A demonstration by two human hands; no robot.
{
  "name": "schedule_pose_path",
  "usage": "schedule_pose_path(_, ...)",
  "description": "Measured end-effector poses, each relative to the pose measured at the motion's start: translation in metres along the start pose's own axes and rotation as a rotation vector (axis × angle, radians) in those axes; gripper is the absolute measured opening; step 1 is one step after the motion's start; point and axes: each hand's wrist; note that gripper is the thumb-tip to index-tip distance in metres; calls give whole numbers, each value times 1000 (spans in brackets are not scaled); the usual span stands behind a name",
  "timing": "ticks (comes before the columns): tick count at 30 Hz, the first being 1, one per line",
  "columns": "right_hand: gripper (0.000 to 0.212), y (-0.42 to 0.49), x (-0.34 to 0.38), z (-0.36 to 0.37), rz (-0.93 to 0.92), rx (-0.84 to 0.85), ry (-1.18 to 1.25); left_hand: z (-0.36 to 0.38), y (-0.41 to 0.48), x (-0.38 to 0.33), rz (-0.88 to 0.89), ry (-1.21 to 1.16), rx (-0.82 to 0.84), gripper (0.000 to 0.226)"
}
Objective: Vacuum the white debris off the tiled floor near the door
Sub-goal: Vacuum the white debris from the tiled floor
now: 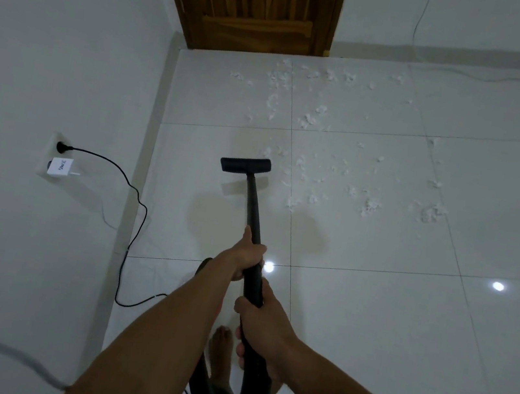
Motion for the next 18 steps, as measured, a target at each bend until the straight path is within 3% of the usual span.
schedule_pose_path(5,14,18,-14,12,76,-22,23,-3,19,24,-51,51,75,85)
schedule_pose_path(10,28,31,-33,24,180,-59,69,-8,35,52,-106,79,128,84)
schedule_pose_path(18,37,40,-76,28,164,-99,92,6,46,89,-149,142,176,84)
Point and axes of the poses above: each hand's wrist, its own y-axis towards the middle knuckle, its own z-axis out of the palm, x = y × z, and after that the axes turned 13 degrees about y, right-handed
